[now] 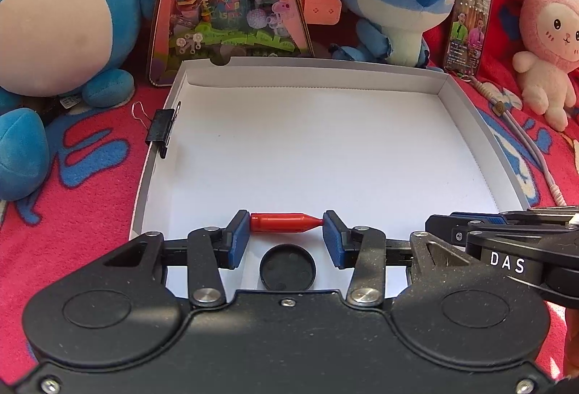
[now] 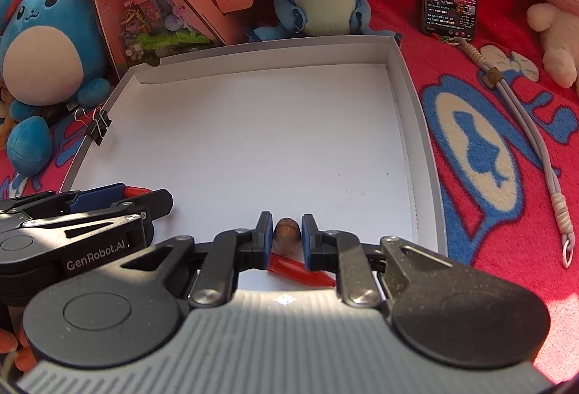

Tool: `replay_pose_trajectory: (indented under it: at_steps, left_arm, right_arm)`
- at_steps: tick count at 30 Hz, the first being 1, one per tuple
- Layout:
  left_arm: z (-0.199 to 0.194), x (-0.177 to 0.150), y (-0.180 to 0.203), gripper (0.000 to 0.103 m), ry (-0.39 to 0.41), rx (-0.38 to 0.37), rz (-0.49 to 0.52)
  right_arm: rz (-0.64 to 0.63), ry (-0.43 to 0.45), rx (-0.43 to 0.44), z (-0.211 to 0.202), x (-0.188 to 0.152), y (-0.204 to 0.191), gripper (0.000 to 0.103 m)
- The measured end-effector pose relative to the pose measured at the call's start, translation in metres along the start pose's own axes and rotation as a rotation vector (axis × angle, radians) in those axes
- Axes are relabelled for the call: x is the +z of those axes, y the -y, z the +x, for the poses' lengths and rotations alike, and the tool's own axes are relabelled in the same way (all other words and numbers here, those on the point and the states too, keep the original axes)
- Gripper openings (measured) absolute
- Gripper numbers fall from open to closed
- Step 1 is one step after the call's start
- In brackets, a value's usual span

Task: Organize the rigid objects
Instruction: 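Carry the crayon and brown ball with both grippers over the box, then open both grippers to drop the crayon and ball into the box, then grasp a black lid with the left gripper while the right grasps another black lid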

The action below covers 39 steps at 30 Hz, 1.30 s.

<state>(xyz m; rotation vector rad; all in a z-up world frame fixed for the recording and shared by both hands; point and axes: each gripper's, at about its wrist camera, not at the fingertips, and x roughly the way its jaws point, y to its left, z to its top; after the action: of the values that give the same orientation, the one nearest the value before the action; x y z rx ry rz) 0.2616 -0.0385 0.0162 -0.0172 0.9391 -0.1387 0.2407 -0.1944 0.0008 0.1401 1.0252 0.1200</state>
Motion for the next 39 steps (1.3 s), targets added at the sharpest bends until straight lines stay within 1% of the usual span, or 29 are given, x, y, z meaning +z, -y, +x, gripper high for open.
replay_pose_trajectory:
  at_steps: [2, 5, 6, 7, 10, 12, 13, 16, 20, 25, 30, 33, 37, 38, 39]
  left_arm:
    - [-0.004, 0.0, -0.001, 0.043, 0.007, -0.004, -0.002]
    - [-0.015, -0.001, 0.0, 0.043, 0.034, -0.006, 0.03]
    - [-0.02, -0.001, 0.0, 0.046, 0.045, -0.006, 0.04]
    - [-0.024, -0.002, 0.0, 0.048, 0.054, -0.006, 0.045]
    - [-0.04, -0.004, -0.002, 0.056, 0.088, -0.016, 0.052]
    - [-0.051, -0.008, -0.004, 0.064, 0.108, -0.027, 0.051]
    - [-0.056, -0.01, -0.005, 0.065, 0.118, -0.036, 0.05]
    - [-0.074, -0.021, -0.009, 0.069, 0.145, -0.064, 0.05]
    - [-0.096, -0.044, -0.011, 0.072, 0.162, -0.091, 0.075]
    - [-0.115, -0.077, -0.014, 0.073, 0.14, -0.13, 0.087]
    - [-0.131, -0.113, -0.017, 0.073, 0.117, -0.182, 0.072]
    - [-0.138, -0.13, -0.014, 0.073, 0.103, -0.196, 0.103]
    - [-0.145, -0.152, -0.009, 0.073, 0.098, -0.205, 0.134]
    - [-0.146, -0.158, -0.009, 0.071, 0.083, -0.221, 0.142]
    - [-0.146, -0.163, -0.008, 0.066, 0.067, -0.235, 0.145]
  right_arm:
    - [-0.003, 0.004, -0.003, 0.0, 0.0, 0.0, 0.024]
    - [-0.011, 0.027, 0.0, -0.004, -0.002, 0.001, 0.028]
    - [-0.013, 0.035, 0.0, -0.007, -0.003, 0.001, 0.037]
    - [-0.016, 0.046, 0.004, -0.009, -0.004, 0.002, 0.045]
    - [-0.029, 0.078, 0.016, -0.021, -0.007, 0.003, 0.046]
    - [-0.04, 0.101, 0.027, -0.03, -0.011, 0.004, 0.048]
    - [-0.046, 0.111, 0.03, -0.034, -0.013, 0.004, 0.051]
    - [-0.089, 0.154, 0.04, -0.05, -0.024, 0.003, 0.056]
    - [-0.158, 0.199, 0.057, -0.07, -0.043, 0.0, 0.061]
    - [-0.258, 0.256, 0.074, -0.093, -0.074, -0.007, 0.066]
    - [-0.319, 0.288, 0.088, -0.11, -0.111, -0.013, 0.067]
    - [-0.337, 0.293, 0.094, -0.117, -0.13, -0.015, 0.068]
    - [-0.322, 0.284, 0.123, -0.124, -0.15, -0.013, 0.07]
    - [-0.316, 0.283, 0.129, -0.126, -0.156, -0.013, 0.069]
    - [-0.312, 0.283, 0.134, -0.128, -0.161, -0.012, 0.069]
